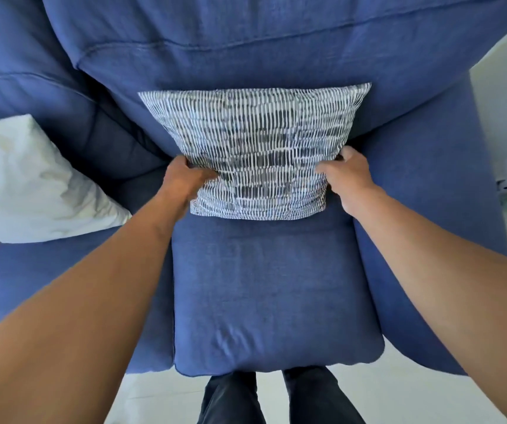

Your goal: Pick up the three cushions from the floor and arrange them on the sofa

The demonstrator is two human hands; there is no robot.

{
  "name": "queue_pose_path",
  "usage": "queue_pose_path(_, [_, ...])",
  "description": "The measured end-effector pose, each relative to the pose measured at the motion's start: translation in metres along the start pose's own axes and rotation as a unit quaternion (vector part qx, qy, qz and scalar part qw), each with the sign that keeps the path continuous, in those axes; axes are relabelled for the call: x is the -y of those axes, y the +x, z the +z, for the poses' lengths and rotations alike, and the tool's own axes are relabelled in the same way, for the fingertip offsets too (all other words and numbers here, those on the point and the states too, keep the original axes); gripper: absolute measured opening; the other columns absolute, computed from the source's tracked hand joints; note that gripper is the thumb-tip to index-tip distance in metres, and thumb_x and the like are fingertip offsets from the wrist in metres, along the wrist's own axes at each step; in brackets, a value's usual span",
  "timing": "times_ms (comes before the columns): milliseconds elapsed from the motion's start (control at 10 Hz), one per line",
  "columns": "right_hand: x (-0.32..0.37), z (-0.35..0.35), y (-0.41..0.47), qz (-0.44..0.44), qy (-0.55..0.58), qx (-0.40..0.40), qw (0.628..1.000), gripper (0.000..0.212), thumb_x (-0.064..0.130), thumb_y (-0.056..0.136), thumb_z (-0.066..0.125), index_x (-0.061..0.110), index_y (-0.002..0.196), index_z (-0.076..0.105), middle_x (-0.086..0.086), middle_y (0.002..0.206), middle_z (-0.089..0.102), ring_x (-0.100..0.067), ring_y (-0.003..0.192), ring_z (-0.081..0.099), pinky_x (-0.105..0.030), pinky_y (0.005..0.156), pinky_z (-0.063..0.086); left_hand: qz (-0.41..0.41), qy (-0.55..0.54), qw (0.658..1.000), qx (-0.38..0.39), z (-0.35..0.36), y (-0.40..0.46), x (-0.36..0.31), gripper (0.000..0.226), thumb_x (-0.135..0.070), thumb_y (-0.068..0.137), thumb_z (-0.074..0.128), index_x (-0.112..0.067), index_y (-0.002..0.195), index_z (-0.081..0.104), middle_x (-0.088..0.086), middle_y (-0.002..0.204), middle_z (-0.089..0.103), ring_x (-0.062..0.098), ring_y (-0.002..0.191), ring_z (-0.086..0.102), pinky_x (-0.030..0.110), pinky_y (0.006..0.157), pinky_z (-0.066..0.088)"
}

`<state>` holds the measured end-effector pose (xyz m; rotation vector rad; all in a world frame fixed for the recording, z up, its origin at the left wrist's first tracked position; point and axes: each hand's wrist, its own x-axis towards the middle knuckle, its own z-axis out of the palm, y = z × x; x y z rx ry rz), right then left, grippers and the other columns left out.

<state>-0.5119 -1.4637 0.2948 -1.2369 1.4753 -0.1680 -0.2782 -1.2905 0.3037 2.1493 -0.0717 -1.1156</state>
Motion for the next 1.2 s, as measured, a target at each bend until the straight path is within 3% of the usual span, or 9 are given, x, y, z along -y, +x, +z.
queue_pose_path(200, [0.052, -0.020, 0.005, -0.006, 0.130, -0.012, 0.991, 0.076, 0.028, 0.084, 0.085, 0.009, 0.149, 0.050, -0.001, 0.127, 0.067, -0.012, 0.102, 0.066, -0.042, 0.100, 0.054, 0.035, -0.178, 0.981, -0.073, -0.024, 0.010, -0.047, 0.055, -0.020, 0.087, 0.076, -0.008, 0.137, 0.057, -0.001, 0.111, 0.070, 0.009, 0.082, 0.065, 0.031, 0.068, 0.053])
queue_pose_path(300, [0.072, -0.025, 0.005, -0.039, 0.097, 0.014, 0.994, 0.024, 0.021, 0.085, 0.085, 0.014, 0.105, 0.074, -0.001, 0.106, 0.076, -0.027, 0.103, 0.074, -0.058, 0.098, 0.059, 0.075, -0.195, 0.976, -0.056, -0.031, 0.011, -0.065, 0.013, -0.012, 0.092, 0.073, -0.013, 0.105, 0.071, -0.002, 0.093, 0.076, 0.008, 0.071, 0.074, 0.032, 0.066, 0.060])
queue_pose_path(400, [0.074, -0.032, 0.004, -0.077, 0.115, -0.016, 0.990, 0.023, 0.003, 0.094, 0.072, 0.023, 0.082, 0.074, 0.000, 0.094, 0.077, -0.029, 0.102, 0.076, -0.058, 0.094, 0.062, 0.112, -0.222, 0.965, -0.086, -0.036, 0.005, -0.061, 0.012, -0.004, 0.093, 0.070, -0.016, 0.093, 0.070, -0.001, 0.090, 0.078, 0.008, 0.071, 0.076, 0.033, 0.071, 0.065])
queue_pose_path(500, [0.063, -0.036, 0.001, -0.062, 0.133, -0.021, 0.989, 0.027, 0.004, 0.098, 0.067, 0.025, 0.082, 0.071, -0.005, 0.102, 0.076, -0.021, 0.097, 0.071, -0.055, 0.098, 0.059, 0.091, -0.219, 0.969, -0.074, -0.040, 0.001, -0.040, 0.015, -0.005, 0.093, 0.071, -0.017, 0.102, 0.071, 0.008, 0.113, 0.080, 0.014, 0.088, 0.076, 0.040, 0.085, 0.065])
queue_pose_path(600, [0.054, -0.034, -0.002, -0.029, 0.111, -0.020, 0.993, 0.019, 0.013, 0.101, 0.067, 0.021, 0.085, 0.065, -0.009, 0.115, 0.076, -0.020, 0.101, 0.070, -0.054, 0.105, 0.057, 0.060, -0.193, 0.977, -0.065, -0.039, -0.001, -0.030, 0.015, -0.014, 0.093, 0.074, -0.022, 0.105, 0.069, 0.006, 0.123, 0.078, 0.019, 0.103, 0.075, 0.046, 0.098, 0.059])
queue_pose_path(700, [0.054, -0.035, -0.010, -0.030, 0.115, -0.039, 0.992, 0.029, 0.023, 0.101, 0.070, 0.021, 0.074, 0.058, -0.002, 0.091, 0.067, -0.011, 0.078, 0.060, -0.059, 0.105, 0.055, 0.052, -0.188, 0.978, -0.080, -0.039, -0.009, -0.035, 0.019, -0.029, 0.092, 0.076, -0.021, 0.104, 0.063, 0.001, 0.117, 0.077, 0.017, 0.104, 0.073, 0.041, 0.095, 0.056])
queue_pose_path(800, [0.060, -0.040, -0.022, -0.051, 0.126, -0.039, 0.990, 0.015, 0.028, 0.099, 0.073, 0.022, 0.086, 0.067, 0.006, 0.083, 0.062, -0.006, 0.073, 0.055, -0.054, 0.104, 0.057, 0.076, -0.173, 0.976, -0.112, -0.037, -0.022, -0.035, 0.012, -0.028, 0.095, 0.073, -0.021, 0.095, 0.063, -0.002, 0.095, 0.072, 0.011, 0.081, 0.066, 0.036, 0.080, 0.054])
queue_pose_path(900, [0.049, -0.048, -0.046, -0.073, 0.093, -0.040, 0.992, 0.019, 0.025, 0.099, 0.072, 0.014, 0.113, 0.077, 0.011, 0.089, 0.070, -0.007, 0.082, 0.065, -0.050, 0.101, 0.060, 0.077, -0.120, 0.982, -0.126, -0.030, -0.060, -0.001, 0.014, -0.023, 0.091, 0.068, -0.022, 0.076, 0.067, 0.004, 0.083, 0.068, 0.017, 0.070, 0.059, 0.039, 0.077, 0.050])
queue_pose_path(1200, [-0.023, -0.075, -0.159, -0.089, 0.054, -0.003, 0.995, 0.023, 0.013, 0.097, 0.065, 0.030, 0.087, 0.077, 0.014, 0.097, 0.076, -0.022, 0.111, 0.074, -0.051, 0.104, 0.058, 0.002, 0.115, 0.989, -0.091, -0.014, -0.187, 0.134, 0.021, -0.025, 0.094, 0.066, -0.018, 0.075, 0.070, -0.007, 0.072, 0.070, 0.017, 0.073, 0.064, 0.029, 0.066, 0.048])
